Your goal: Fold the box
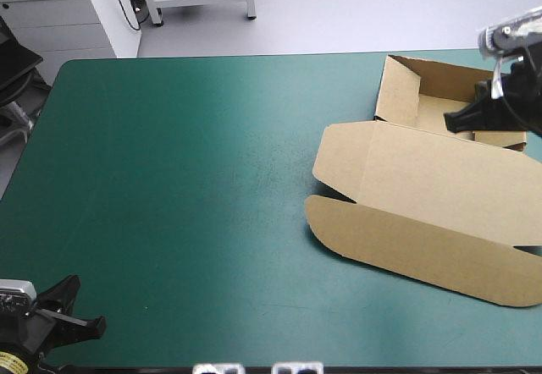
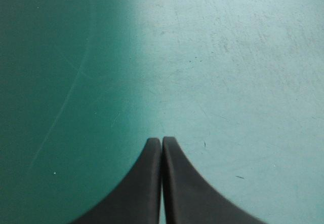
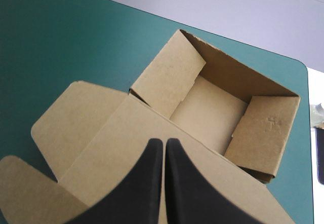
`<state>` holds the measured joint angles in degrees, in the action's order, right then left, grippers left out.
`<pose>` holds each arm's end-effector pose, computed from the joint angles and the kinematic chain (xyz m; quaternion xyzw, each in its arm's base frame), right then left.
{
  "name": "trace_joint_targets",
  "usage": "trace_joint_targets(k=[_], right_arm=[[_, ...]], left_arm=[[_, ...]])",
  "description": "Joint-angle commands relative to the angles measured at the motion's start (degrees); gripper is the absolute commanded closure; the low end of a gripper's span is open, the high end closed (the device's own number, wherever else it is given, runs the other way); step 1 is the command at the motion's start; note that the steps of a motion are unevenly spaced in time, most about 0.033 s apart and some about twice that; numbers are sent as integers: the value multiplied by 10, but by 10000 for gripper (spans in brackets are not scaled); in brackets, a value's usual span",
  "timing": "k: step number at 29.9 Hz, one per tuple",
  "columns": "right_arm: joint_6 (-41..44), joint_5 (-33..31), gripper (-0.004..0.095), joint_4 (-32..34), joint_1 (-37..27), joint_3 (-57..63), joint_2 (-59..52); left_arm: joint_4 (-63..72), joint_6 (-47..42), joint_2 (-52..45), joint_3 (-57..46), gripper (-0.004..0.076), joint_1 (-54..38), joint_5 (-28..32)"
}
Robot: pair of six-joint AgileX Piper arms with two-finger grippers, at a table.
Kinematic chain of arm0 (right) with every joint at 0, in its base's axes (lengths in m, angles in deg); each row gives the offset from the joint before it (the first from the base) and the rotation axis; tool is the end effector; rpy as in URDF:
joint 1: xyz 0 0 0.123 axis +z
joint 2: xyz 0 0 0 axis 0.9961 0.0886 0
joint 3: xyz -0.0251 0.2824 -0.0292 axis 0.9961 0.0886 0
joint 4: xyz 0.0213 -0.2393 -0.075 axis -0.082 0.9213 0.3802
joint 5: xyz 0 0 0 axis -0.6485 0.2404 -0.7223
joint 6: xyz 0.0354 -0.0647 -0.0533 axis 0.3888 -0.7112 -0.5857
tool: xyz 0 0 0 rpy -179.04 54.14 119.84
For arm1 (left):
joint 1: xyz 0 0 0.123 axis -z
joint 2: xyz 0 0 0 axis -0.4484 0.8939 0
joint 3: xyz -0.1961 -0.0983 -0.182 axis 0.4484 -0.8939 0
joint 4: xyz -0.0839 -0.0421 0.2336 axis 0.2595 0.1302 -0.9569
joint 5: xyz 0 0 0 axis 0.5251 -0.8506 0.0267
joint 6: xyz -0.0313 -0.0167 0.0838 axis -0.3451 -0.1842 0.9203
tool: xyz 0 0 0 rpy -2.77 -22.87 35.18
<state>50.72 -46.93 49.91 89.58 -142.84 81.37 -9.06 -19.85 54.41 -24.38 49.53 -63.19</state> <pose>0.1853 0.0173 0.5255 -0.1366 0.8652 -0.0227 0.4818 0.0200 0.0121 0.2909 0.0475 0.8533 -0.0558 0.5162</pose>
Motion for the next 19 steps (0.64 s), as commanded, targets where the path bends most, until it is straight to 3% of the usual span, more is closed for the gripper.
trace_joint_targets(k=[1, 12, 19], right_arm=[[7, 15, 908, 28, 20, 52, -75], [8, 165, 908, 14, 20, 406, -355], [20, 257, 908, -12, 20, 599, -483]], left_arm=[[-4, -4, 9, 15, 732, 2, 40], [-1, -4, 9, 13, 732, 2, 42], [15, -4, 9, -12, 732, 2, 78]])
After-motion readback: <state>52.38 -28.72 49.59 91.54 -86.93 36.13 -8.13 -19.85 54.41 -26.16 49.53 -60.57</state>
